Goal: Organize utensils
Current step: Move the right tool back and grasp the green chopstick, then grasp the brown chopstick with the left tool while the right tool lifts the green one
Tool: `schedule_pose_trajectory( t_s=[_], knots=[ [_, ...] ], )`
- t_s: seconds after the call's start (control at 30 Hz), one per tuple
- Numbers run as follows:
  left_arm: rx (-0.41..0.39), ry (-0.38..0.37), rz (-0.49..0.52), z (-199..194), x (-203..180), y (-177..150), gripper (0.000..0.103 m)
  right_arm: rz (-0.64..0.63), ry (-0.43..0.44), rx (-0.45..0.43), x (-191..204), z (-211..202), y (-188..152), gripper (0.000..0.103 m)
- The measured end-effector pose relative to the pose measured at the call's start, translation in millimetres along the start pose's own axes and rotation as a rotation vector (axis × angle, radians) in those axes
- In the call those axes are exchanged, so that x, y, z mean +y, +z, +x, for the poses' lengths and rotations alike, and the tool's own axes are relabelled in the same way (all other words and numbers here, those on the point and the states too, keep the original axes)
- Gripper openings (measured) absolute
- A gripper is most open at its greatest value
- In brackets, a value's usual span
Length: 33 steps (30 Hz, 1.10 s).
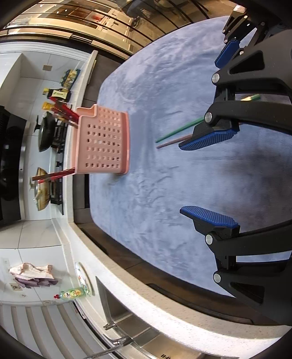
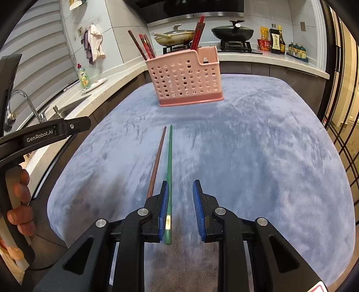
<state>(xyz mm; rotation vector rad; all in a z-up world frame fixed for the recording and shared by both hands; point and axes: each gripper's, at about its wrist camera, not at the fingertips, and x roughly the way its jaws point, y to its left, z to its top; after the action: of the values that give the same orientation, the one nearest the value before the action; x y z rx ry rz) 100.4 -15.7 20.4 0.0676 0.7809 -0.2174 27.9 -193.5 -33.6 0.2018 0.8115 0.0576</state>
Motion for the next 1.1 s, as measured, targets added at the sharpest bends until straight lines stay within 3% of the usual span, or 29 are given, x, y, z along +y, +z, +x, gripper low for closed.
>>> schedule_pose_trajectory(
  t_s=[0.47,0.83,1.1],
  knots=[
    [0.102,-0.013,0.014,15.0,-3.3,-37.3,0.049,-0.020,0.018,0.097,12.2,20.2,-30.7,0.022],
    [0.148,-0.013,0.034,22.3,-10.6,-54.9,0.061,-0.031,0.019,0.136,14.0,34.0,-37.9,0.022],
    [0.176,-0.019,0.053,28.2,-17.3,-63.6,0.065,-0.023,-0.002,0.132,6.8,35.5,-38.2,0.007]
  ],
)
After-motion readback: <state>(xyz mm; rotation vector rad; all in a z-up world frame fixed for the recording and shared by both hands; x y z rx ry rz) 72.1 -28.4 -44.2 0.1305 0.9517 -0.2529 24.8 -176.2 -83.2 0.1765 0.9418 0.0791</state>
